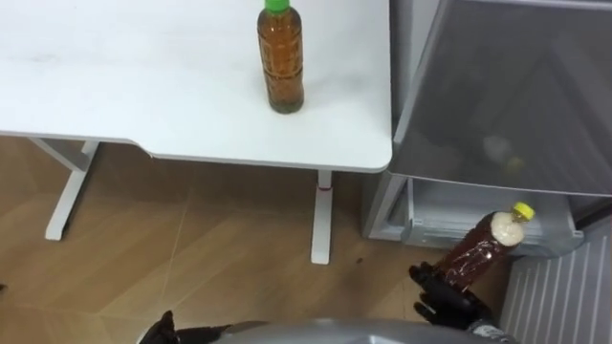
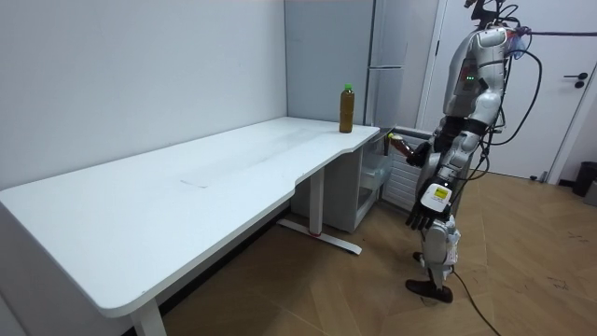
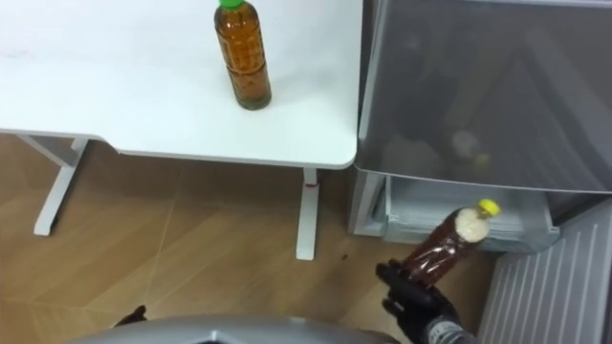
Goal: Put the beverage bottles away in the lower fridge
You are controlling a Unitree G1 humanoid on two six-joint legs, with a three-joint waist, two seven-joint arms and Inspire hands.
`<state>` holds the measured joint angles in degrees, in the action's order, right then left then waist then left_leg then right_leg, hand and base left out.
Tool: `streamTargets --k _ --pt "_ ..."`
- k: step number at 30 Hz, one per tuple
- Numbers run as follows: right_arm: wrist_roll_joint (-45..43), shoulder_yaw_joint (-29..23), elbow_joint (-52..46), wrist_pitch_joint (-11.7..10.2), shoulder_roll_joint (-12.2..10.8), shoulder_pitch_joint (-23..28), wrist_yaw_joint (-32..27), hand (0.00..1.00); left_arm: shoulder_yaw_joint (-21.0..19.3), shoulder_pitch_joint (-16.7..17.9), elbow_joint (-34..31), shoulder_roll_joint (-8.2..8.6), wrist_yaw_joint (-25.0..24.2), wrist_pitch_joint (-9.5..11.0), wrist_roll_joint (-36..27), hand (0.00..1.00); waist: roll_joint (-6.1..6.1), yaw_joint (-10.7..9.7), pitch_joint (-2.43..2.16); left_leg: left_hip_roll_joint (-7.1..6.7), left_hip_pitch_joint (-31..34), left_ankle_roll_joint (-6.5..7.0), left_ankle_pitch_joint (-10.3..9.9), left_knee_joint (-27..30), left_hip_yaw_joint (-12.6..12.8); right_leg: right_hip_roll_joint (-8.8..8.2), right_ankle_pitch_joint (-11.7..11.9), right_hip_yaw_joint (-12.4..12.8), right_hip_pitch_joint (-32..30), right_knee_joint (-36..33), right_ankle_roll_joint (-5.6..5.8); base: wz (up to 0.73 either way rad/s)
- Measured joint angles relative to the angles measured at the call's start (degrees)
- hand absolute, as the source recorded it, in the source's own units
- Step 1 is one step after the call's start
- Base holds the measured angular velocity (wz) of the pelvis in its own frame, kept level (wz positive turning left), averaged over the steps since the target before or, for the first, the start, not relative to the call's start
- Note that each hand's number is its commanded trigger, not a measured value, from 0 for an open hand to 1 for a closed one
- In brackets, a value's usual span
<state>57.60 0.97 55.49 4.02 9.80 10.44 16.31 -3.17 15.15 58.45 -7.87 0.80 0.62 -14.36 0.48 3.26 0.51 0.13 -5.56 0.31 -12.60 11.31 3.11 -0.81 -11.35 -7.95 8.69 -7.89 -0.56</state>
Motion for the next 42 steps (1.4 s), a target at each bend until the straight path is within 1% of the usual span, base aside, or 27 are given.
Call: streamTargets --k 2,3,5,8,10,11,14,15,16,17,18,19,20,21,23,26,27,28,29,30,32,33,34,35,36,40,42 --pt "5.26 -0.62 0.0 -0.53 -0.42 -1.66 -0.49 1.0 -0.04 -0.05 0.06 0.0 -0.11 0.01 1.48 0.0 0.18 -0.12 0.08 -0.01 -0.03 0.0 0.0 0.11 0.02 -0.02 0.0 -0.08 0.35 0.04 0.0 0.0" --pt "6.45 -0.6 0.0 -0.61 -0.42 -1.96 -0.53 1.0 -0.04 -0.1 0.06 0.01 -0.13 0.01 1.63 0.0 0.22 -0.07 0.1 -0.02 -0.02 0.0 0.0 0.14 0.02 -0.03 0.0 -0.13 0.34 0.03 0.0 0.0" --pt "11.96 -0.54 0.0 -0.62 -0.47 -3.23 -0.73 1.0 0.02 -0.3 0.06 0.08 -0.24 -0.03 2.09 0.0 0.49 -0.01 0.26 -0.04 0.31 0.0 -0.01 0.34 -0.06 -0.05 0.0 -0.24 0.11 0.01 0.0 0.02" --pt "16.42 -0.53 0.01 -0.64 -0.48 -5.05 -1.57 1.0 0.43 -0.43 0.04 0.07 -0.13 -0.16 2.78 0.0 0.9 -0.09 0.15 -0.06 2.05 0.0 0.0 0.68 -0.4 -0.06 0.0 -0.76 -1.3 -0.09 -0.01 0.08" --pt "18.46 -0.54 0.28 -0.77 -0.47 -6.37 -2.18 1.0 1.21 -1.06 0.04 0.0 0.18 -0.16 2.92 0.0 1.11 -0.04 0.21 -0.05 3.55 0.02 0.01 1.54 -0.51 -0.12 0.01 -1.07 -2.78 -0.89 -0.03 0.05" --pt "19.77 -0.52 1.17 -0.78 -0.48 -7.76 -2.56 1.0 1.38 -1.35 0.08 -0.03 0.17 -0.19 3.61 0.0 1.21 -0.03 0.14 -0.03 4.46 0.03 0.03 1.88 -0.52 -0.2 0.01 -1.37 -3.96 -1.41 -0.05 0.0" --pt "21.16 -0.51 4.04 -0.94 -0.43 -12.04 -2.81 1.0 2.49 -2.97 0.29 -0.41 -0.12 -0.24 4.02 0.0 1.25 0.23 0.24 0.09 7.18 0.1 0.14 2.62 -0.57 -0.27 -0.02 -1.45 -7.15 -3.3 -0.13 0.0" --pt "21.79 -0.46 5.61 -0.91 -0.37 -14.47 -3.07 1.0 3.5 -4.0 1.16 -0.88 -0.24 -0.23 3.96 0.0 1.58 0.28 0.41 0.06 8.38 0.16 0.39 2.88 -0.62 -0.42 0.01 -1.72 -8.37 -3.98 -0.18 0.06" --pt "23.06 -0.53 7.71 -0.97 -0.34 -16.67 -3.06 1.0 4.25 -5.54 1.87 -1.2 -0.23 -0.23 4.11 0.0 1.38 0.06 0.72 -0.01 9.71 0.27 0.52 3.41 -0.67 -0.56 0.03 -1.81 -9.69 -4.49 -0.2 0.09" --pt "23.34 -0.77 10.09 -0.98 -0.18 -18.8 -3.09 1.0 4.99 -7.32 3.04 -1.46 -0.22 -0.22 5.31 0.0 1.73 0.04 0.74 -0.13 11.33 0.36 0.58 4.29 -0.89 -0.72 0.03 -2.01 -11.16 -5.26 -0.2 0.09" --pt "23.51 -0.88 10.92 -0.99 -0.09 -19.63 -3.09 1.0 5.36 -8.18 3.9 -1.58 -0.26 -0.25 5.76 0.0 1.77 0.26 0.81 -0.18 12.24 0.45 0.63 4.61 -1.05 -0.85 0.03 -2.22 -12.0 -5.67 -0.2 0.14" --pt "23.66 -0.95 12.04 -0.98 -0.03 -21.28 -3.24 1.0 6.13 -10.1 5.0 -1.86 -0.23 -0.25 6.63 0.0 1.83 0.33 1.28 -0.35 13.83 0.61 0.87 5.24 -1.48 -1.13 0.03 -2.66 -13.5 -6.67 -0.19 0.13" --pt "23.55 -0.98 12.32 -0.98 -0.03 -22.84 -3.54 1.0 7.12 -11.68 5.41 -2.2 -0.35 -0.24 7.41 0.0 1.82 0.32 1.52 -0.42 15.81 0.74 1.04 5.93 -1.53 -1.31 0.03 -2.68 -15.7 -7.74 -0.2 0.11" --pt "23.6 -0.97 12.85 -0.93 -0.05 -23.94 -3.54 1.0 7.86 -12.45 5.7 -2.41 -0.43 -0.23 7.67 0.0 1.81 0.3 1.57 -0.46 16.98 0.8 1.14 6.4 -1.55 -1.43 0.03 -2.69 -16.79 -8.27 -0.2 0.05" --pt "23.78 -0.88 16.38 -0.92 0.31 -28.27 -3.48 1.0 9.79 -15.13 6.43 -2.35 -0.92 -0.22 7.99 0.0 1.83 0.43 1.68 -0.88 20.69 1.25 1.88 7.38 -1.55 -2.22 0.03 -3.14 -20.84 -10.33 -0.19 0.09" --pt "22.62 -0.63 20.3 -0.38 0.85 -32.53 -3.5 1.0 11.55 -17.19 6.57 -2.7 -1.35 -0.14 7.74 0.0 1.59 0.94 1.91 -1.26 24.26 1.64 2.41 8.56 -1.54 -2.98 0.01 -3.42 -24.75 -12.53 -0.15 0.07" --pt "22.56 -0.61 20.53 -0.31 1.05 -33.0 -3.49 1.0 11.84 -17.79 6.91 -2.7 -1.37 -0.13 7.73 0.0 1.54 1.09 2.0 -1.44 24.87 1.72 2.7 8.56 -1.59 -3.19 0.0 -3.42 -25.51 -12.96 -0.13 0.12" --pt "22.57 -0.67 21.1 -0.2 1.52 -34.0 -3.56 1.0 12.46 -19.1 7.68 -2.7 -1.43 -0.26 7.72 0.0 1.42 1.36 2.12 -1.86 26.31 1.91 3.36 8.5 -1.87 -3.74 -0.05 -3.73 -27.18 -13.75 -0.05 0.2" --pt "22.55 -0.68 21.54 -0.13 1.99 -35.01 -3.81 1.0 12.87 -20.27 8.22 -2.7 -1.45 -0.35 7.71 0.0 1.35 1.55 2.29 -1.94 27.84 2.12 3.96 8.45 -2.09 -4.25 -0.12 -3.91 -29.0 -14.7 0.05 0.2" --pt "22.48 -0.66 21.64 -0.07 2.24 -35.48 -4.03 1.0 12.97 -20.74 8.44 -2.71 -1.44 -0.39 7.63 0.0 1.32 1.74 2.37 -2.06 28.62 2.19 4.15 8.55 -2.08 -4.39 -0.12 -3.9 -29.9 -15.05 0.07 0.13" --pt "22.52 -0.58 21.88 0.99 3.24 -37.29 -5.58 1.0 13.54 -21.4 8.41 -2.75 -1.32 -0.47 7.07 0.0 0.98 2.26 2.65 -2.54 31.61 2.45 4.76 9.29 -1.99 -5.11 -0.13 -3.68 -33.36 -16.89 0.15 0.06" --pt "22.54 -0.58 21.87 1.05 3.52 -37.52 -5.88 1.0 13.58 -21.48 8.42 -2.75 -1.3 -0.49 7.05 0.0 0.97 2.4 2.66 -2.69 32.3 2.51 4.8 9.62 -2.01 -5.22 -0.2 -3.64 -34.06 -17.31 0.22 0.05" --pt "22.52 -0.58 21.87 1.03 4.09 -37.67 -6.39 1.0 13.63 -21.6 8.4 -2.74 -1.31 -0.55 7.07 0.0 0.85 2.97 2.73 -2.83 33.42 2.6 4.85 10.21 -1.95 -5.37 -0.38 -3.33 -35.34 -18.19 0.4 0.05" --pt "22.38 -0.59 21.88 1.04 4.64 -37.89 -7.07 1.0 13.62 -21.67 8.35 -2.74 -1.3 -0.55 7.03 0.0 0.76 3.27 2.79 -3.04 34.37 2.74 4.93 10.63 -1.91 -5.8 -0.49 -3.58 -36.42 -18.95 0.41 0.06" --pt "22.33 -0.59 21.87 1.04 4.87 -38.03 -7.37 1.0 13.64 -21.68 8.32 -2.74 -1.28 -0.56 7.03 0.0 0.75 3.29 2.79 -3.13 34.9 2.85 5.01 10.77 -1.92 -6.03 -0.51 -3.81 -36.93 -19.2 0.41 0.08" --pt "22.32 -0.47 21.84 1.03 5.91 -39.01 -8.5 1.0 14.94 -21.86 7.19 -2.84 -0.74 -0.73 6.97 0.0 0.1 3.32 3.16 -3.86 38.62 3.07 5.11 12.64 -2.07 -7.08 -1.24 -3.94 -40.89 -22.03 0.56 0.09" --pt "21.65 0.1 21.8 1.0 6.44 -39.64 -10.13 1.0 15.89 -21.89 6.3 -2.93 0.13 -0.67 6.26 0.0 -0.11 3.9 3.26 -3.92 40.23 3.13 5.11 13.6 -1.93 -7.17 -1.31 -3.64 -42.47 -23.07 0.61 0.04"
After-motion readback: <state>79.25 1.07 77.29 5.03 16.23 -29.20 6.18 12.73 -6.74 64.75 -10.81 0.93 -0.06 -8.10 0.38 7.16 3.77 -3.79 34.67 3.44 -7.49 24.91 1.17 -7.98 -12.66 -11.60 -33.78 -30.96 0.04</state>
